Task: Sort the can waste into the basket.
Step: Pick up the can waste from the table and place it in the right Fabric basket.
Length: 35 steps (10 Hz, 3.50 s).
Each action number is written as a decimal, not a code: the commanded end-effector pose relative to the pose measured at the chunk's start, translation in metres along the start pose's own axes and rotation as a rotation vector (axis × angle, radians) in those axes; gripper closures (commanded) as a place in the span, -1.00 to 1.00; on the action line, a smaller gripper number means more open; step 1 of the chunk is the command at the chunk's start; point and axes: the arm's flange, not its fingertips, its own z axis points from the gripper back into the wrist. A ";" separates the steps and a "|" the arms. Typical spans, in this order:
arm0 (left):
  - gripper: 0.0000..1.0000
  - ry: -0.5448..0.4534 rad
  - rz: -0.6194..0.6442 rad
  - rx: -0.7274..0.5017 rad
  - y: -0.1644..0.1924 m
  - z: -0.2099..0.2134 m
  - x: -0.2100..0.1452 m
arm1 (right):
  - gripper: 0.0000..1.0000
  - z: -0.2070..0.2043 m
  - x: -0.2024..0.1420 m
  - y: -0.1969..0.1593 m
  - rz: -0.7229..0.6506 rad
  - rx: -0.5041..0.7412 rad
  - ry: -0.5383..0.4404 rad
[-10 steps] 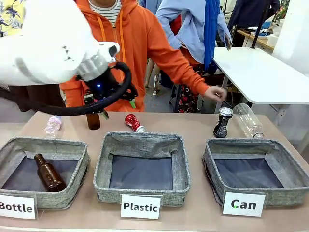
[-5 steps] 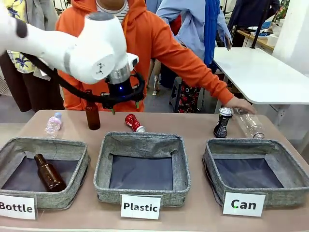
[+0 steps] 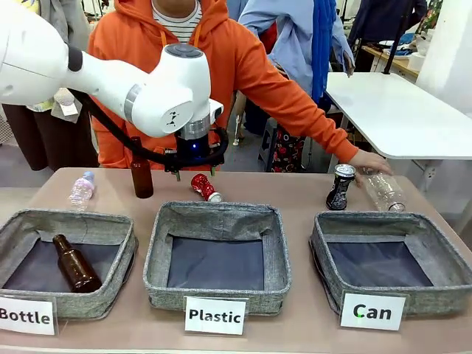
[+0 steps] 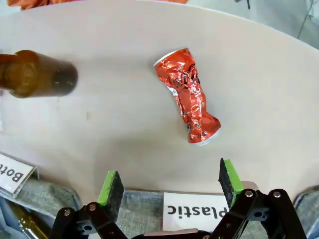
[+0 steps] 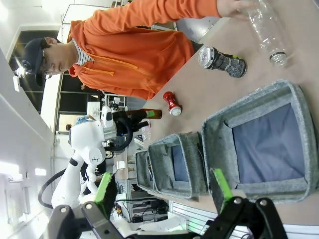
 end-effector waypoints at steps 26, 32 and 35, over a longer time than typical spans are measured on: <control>-1.00 -0.125 0.281 -0.805 0.507 0.274 -0.120 | -1.00 -0.001 0.002 0.000 0.024 0.030 -0.012; -1.00 -0.012 0.052 -0.420 0.248 0.219 -0.049 | -1.00 -0.001 0.002 0.000 0.024 0.030 -0.012; -1.00 0.082 -0.109 -0.328 0.143 0.149 -0.030 | -1.00 -0.001 0.002 0.000 0.024 0.030 -0.012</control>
